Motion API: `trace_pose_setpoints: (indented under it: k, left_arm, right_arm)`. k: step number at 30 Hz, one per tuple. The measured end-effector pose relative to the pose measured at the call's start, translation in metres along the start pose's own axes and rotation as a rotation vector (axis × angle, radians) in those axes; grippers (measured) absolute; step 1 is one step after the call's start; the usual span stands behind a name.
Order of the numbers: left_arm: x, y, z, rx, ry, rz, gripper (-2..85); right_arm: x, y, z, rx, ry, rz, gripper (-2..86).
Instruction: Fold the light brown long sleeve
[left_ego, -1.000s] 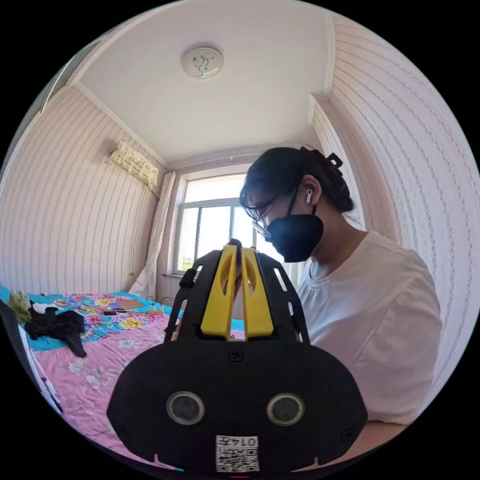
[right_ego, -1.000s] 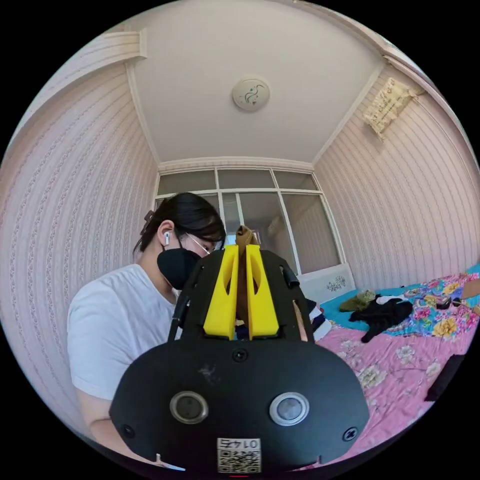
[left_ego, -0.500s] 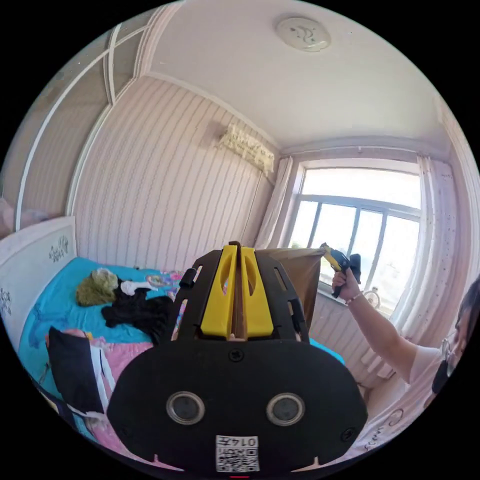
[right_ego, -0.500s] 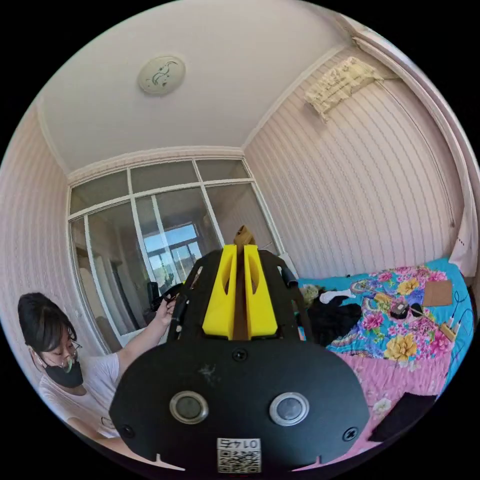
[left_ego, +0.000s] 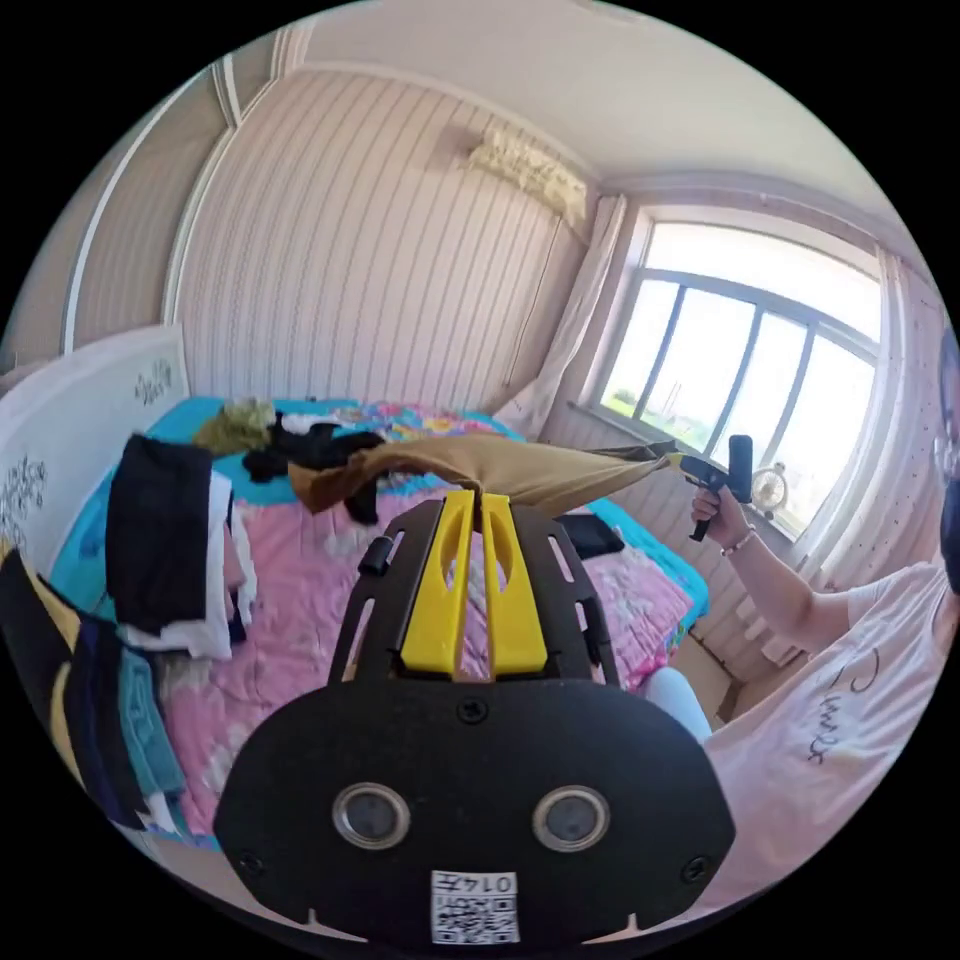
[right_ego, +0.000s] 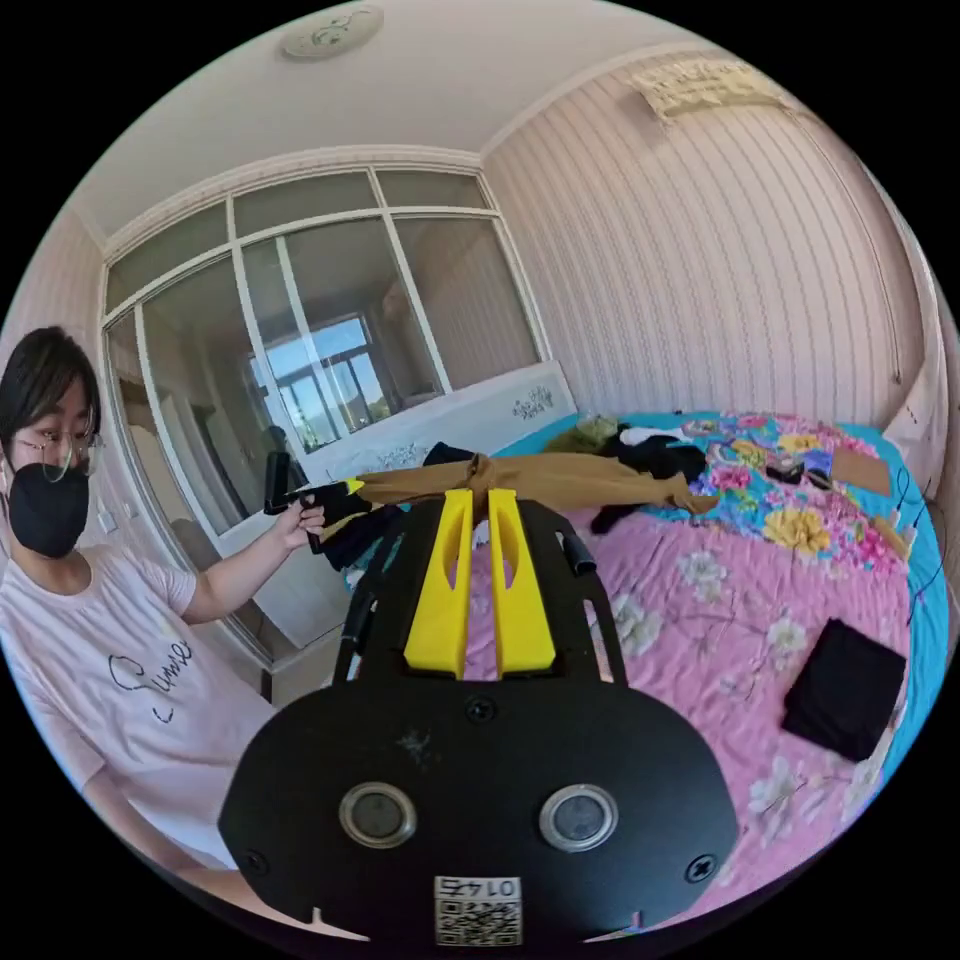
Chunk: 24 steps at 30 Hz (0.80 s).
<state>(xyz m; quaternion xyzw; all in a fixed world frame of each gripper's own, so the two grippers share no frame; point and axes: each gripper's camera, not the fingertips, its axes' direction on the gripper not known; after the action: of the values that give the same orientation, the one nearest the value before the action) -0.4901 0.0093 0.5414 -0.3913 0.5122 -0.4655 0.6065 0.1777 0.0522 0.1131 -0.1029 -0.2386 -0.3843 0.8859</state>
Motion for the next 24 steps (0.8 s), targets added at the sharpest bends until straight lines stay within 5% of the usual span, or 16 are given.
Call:
trace_pose_setpoints:
  k: [8,24]
  left_arm:
    - [-0.064,0.247,0.131,-0.610,-0.041,-0.332,-1.0]
    - [-0.107,0.288,0.127,-0.687,-0.114,-0.355,-0.9]
  right_arm:
    - [0.069,0.273,0.096,-0.254,-0.098,0.781,1.3]
    - [0.040,0.291,0.176,-0.597,-0.006,0.736,2.0]
